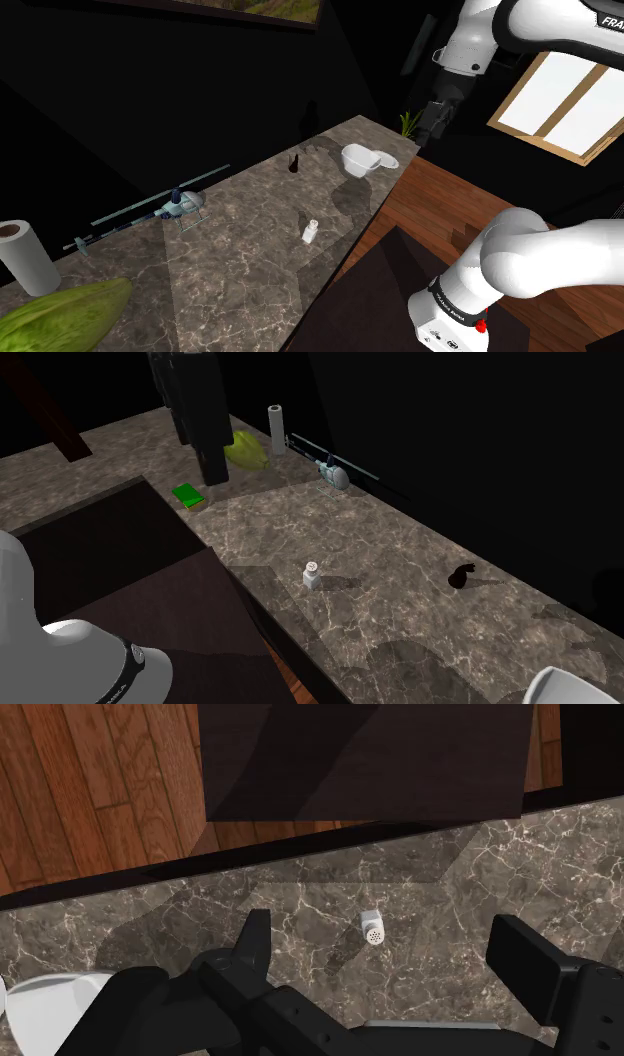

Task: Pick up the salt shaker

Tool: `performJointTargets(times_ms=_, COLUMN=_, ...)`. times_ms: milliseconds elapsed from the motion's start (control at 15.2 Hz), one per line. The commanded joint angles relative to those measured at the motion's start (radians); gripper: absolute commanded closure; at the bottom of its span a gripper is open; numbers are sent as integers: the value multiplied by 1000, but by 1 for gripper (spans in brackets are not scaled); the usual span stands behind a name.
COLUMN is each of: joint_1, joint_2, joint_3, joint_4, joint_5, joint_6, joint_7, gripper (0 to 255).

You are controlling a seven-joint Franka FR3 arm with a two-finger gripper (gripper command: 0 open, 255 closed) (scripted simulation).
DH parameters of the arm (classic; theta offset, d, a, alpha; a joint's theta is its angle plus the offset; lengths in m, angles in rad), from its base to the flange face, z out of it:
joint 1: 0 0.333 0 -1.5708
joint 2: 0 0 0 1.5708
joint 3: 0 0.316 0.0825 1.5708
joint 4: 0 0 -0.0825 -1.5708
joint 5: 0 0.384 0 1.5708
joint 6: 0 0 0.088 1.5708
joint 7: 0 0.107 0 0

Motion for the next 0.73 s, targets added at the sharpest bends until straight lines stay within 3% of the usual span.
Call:
performJointTargets(times_ms=0, joint_1=0, joint_2=0, joint_3=0, joint_4=0, joint_5=0, joint_6=0, joint_7=0, gripper=0)
performJointTargets(times_ms=660, joint_1=24, joint_2=155, joint_3=-43, joint_4=-210, joint_5=14, joint_6=370, joint_7=-48, gripper=0)
